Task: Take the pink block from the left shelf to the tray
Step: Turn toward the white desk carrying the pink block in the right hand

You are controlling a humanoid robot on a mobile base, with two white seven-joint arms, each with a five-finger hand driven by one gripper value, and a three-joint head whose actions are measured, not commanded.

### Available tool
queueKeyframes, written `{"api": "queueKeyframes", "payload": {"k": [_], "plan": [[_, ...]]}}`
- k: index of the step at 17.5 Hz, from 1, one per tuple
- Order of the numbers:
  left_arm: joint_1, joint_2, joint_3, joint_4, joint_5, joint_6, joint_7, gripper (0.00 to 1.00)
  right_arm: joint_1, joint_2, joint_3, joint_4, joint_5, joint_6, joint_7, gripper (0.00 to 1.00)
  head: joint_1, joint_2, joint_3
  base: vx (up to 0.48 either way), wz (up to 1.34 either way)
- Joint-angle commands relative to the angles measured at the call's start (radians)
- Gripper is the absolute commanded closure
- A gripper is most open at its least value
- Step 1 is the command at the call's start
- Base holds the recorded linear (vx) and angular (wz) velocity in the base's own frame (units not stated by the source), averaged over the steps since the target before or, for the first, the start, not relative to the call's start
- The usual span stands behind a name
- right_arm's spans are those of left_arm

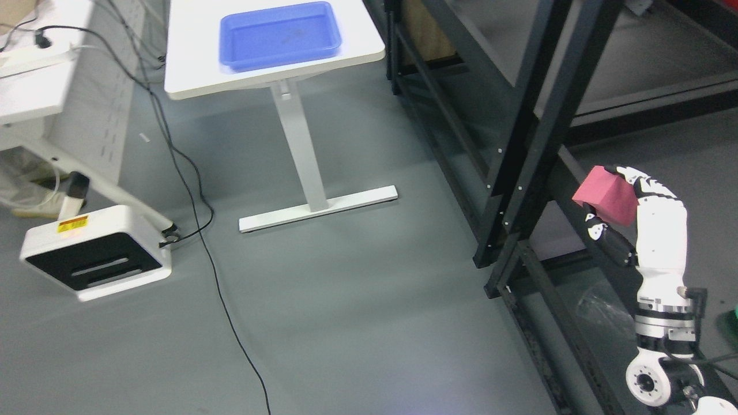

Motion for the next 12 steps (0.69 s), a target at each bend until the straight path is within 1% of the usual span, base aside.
{"api": "queueKeyframes", "payload": {"k": [1,6,10,12], "plan": [[0.02,0.017,0.0,-0.017,0.0,0.0,0.0,0.0,-0.003,0.006,0.01,-0.003,-0.001,0.002,0.006,0.97,0.0,0.0,0.0,-0.175,0.68],[0.02,0.017,0.0,-0.017,0.0,0.0,0.0,0.0,-0.006,0.006,0.01,-0.003,-0.001,0.004,0.006,0.97,0.0,0.0,0.0,-0.087,0.53],[0.02,0.017,0.0,-0.017,0.0,0.0,0.0,0.0,-0.006,0.006,0.01,-0.003,-0.001,0.004,0.004,0.96,0.0,0.0,0.0,-0.008,0.26],[0.02,0.017,0.0,-0.017,0.0,0.0,0.0,0.0,-0.006,0.006,0.01,-0.003,-0.001,0.002,0.003,0.96,0.0,0.0,0.0,0.013,-0.01]]}}
